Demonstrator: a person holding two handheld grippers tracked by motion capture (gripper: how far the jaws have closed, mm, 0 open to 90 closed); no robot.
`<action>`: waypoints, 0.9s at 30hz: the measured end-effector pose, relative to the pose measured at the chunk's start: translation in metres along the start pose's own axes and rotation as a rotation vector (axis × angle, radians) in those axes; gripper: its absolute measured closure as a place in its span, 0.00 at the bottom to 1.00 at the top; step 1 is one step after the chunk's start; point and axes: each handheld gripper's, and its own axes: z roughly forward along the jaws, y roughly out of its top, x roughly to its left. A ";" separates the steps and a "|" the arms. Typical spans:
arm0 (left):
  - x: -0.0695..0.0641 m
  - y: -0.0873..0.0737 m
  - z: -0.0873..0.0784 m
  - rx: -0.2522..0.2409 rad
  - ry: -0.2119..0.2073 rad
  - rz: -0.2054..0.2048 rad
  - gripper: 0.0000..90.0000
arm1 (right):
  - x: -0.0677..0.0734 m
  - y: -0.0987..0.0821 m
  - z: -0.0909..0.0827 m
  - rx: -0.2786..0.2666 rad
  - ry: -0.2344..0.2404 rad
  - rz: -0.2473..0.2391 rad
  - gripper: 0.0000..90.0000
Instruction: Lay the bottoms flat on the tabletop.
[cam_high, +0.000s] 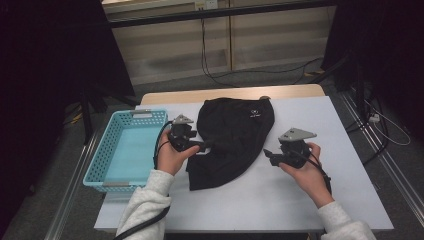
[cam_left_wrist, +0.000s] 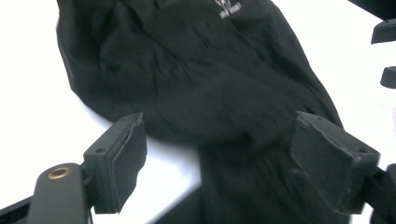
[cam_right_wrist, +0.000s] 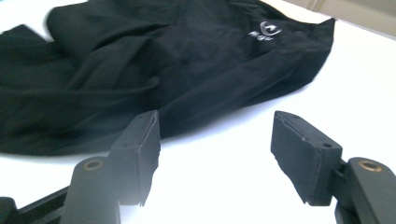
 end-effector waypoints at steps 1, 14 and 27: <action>-0.003 -0.005 -0.002 -0.006 0.003 -0.006 0.20 | 0.003 -0.003 -0.001 -0.004 0.009 0.004 0.36; -0.015 -0.040 -0.012 -0.001 0.005 0.035 0.17 | 0.031 -0.026 0.005 -0.003 0.086 0.015 0.34; -0.019 -0.046 -0.009 -0.013 -0.003 0.030 0.18 | 0.042 -0.024 0.015 0.008 0.110 0.028 0.42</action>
